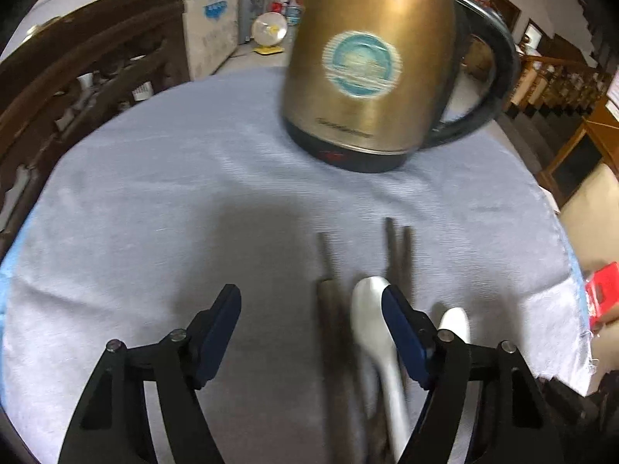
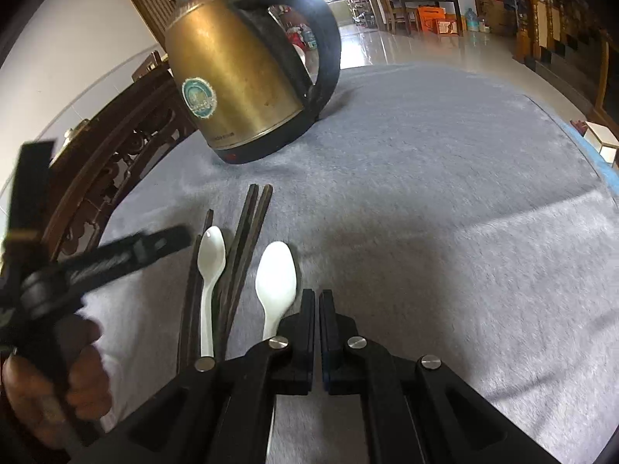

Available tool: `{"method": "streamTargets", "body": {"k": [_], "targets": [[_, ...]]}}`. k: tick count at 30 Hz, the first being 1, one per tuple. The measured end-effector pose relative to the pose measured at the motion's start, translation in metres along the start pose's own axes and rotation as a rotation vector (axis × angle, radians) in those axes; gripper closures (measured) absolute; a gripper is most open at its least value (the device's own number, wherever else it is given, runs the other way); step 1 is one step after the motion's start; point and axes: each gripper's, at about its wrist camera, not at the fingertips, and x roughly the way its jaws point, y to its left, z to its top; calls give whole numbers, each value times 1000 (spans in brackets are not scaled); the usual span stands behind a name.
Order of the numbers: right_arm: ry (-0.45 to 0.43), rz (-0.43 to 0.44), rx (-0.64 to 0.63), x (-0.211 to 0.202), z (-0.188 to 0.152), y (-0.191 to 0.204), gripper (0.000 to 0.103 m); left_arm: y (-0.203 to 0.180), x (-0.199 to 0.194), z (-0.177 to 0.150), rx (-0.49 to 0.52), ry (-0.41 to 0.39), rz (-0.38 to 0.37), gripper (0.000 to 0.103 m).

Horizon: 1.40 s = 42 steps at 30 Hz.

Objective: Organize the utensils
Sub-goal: 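Reach the right gripper to the white spoons and close on one, then close the left gripper on a dark chopstick while the right gripper holds the spoon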

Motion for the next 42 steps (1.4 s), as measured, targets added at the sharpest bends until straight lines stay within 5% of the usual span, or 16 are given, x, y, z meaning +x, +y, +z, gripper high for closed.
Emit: {"method": "streamTargets", "body": {"k": [4,7,9,11,20,26,31,42], "targets": [[24,15,-5,0,0,-5,99,-13,16,-3,37,61,-41,68],[42,62,14,5,2,-9,89,-8,17,-9,46,47,-42,86],[43,72,15,8,5,-8,54,-1,13,-13,45,45,-70,88],[25,67,5,10,6,-4,40,5,4,-17,57,22,-86,92],[14,-94,-129,37,17,28,43,38,-25,-45,98,11,-101,96],[36,-229,-289,43,9,54,90,54,-52,-63,41,-17,-152,96],[59,-218,-260,26,-6,47,92,60,-77,-77,11,-42,-200,96],[-62,-164,-257,-58,-49,38,92,73,-104,-89,-1,-98,-201,96]]}}
